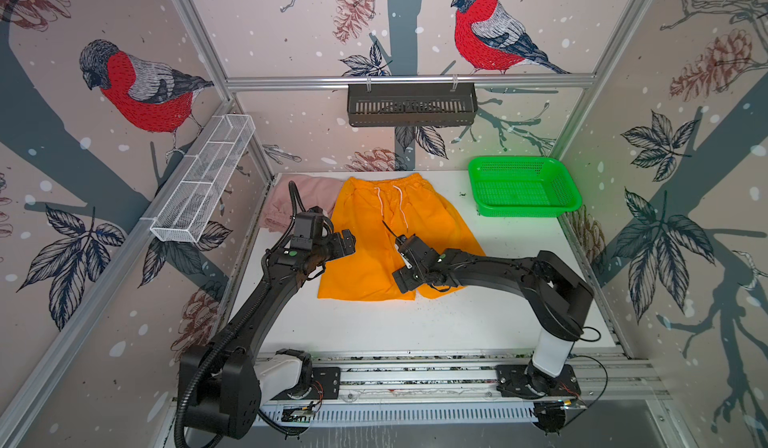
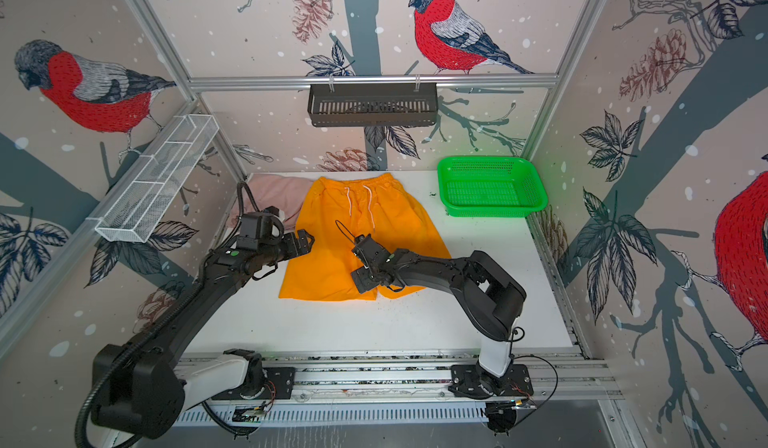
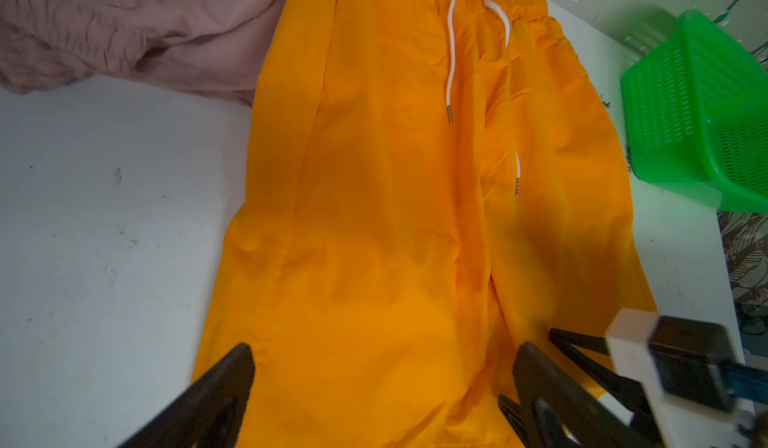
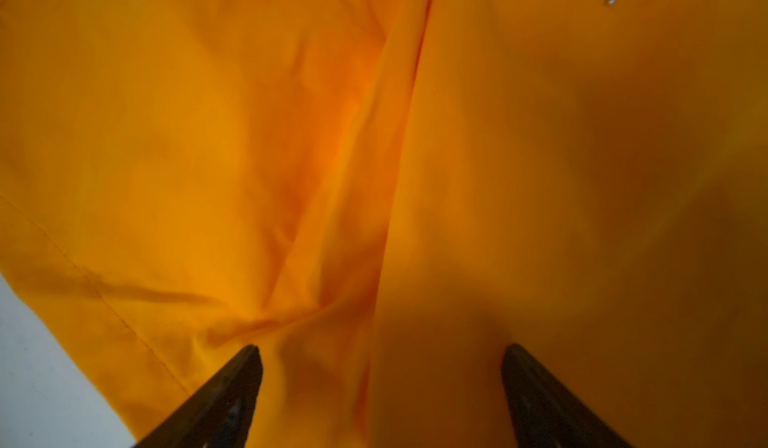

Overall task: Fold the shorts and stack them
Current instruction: 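Move the right gripper to the leg hem nearest the robot and grasp it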

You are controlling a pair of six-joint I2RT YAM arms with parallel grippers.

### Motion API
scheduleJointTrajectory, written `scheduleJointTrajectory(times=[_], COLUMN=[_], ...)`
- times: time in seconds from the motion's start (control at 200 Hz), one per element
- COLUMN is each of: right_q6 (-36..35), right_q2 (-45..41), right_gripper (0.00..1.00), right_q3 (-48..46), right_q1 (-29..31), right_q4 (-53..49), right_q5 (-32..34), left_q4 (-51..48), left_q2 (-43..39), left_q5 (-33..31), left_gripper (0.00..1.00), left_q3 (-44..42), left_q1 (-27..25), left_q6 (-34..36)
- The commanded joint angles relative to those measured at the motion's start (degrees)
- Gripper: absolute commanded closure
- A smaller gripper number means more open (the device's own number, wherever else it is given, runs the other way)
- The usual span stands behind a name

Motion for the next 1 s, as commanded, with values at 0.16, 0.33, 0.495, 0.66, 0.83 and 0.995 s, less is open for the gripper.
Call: scheduleJointTrajectory(times=[0.16,0.33,0.495,0.66,0.83,0.995], right_q6=[3.8,5.6,6.8,3.6,-2.1,-6.4], right_q2=[-3.0,-9.0,-19.9,-25.8,-12.2,2.0], right_gripper=[0.10,0.11,0.11,0.12,0.12,0.12], right_q3=[-6.3,-13.4,-19.8,-17.0,-3.3,6.3], right_q1=[-0.8,-3.7,-11.4,-12.1,-3.0,2.8], right_q4=[-3.6,-5.6,-7.6,-0.8,7.4,14.0], right_q5=[3.6,0.0,-4.4,-6.3,-7.3,-14.5], left_q4=[3.6,5.8,2.1,-2.6,-4.8,-10.7], left_q2=[-1.1,1.1,-2.0,-4.4,-5.3,-2.8], left_q5=[-3.0,3.5,3.3,-2.1,-6.4,-10.5], left_gripper=[0.02,0.02,0.02,0.02,0.02,0.02], left_q3=[-4.4,-7.8,-7.6,-2.0,6.3,16.2], left_q1=[0.0,-0.1,-1.2,-1.2,1.3,2.3], left_q6=[-0.1,-2.3,-2.4,0.1,3.0,5.9])
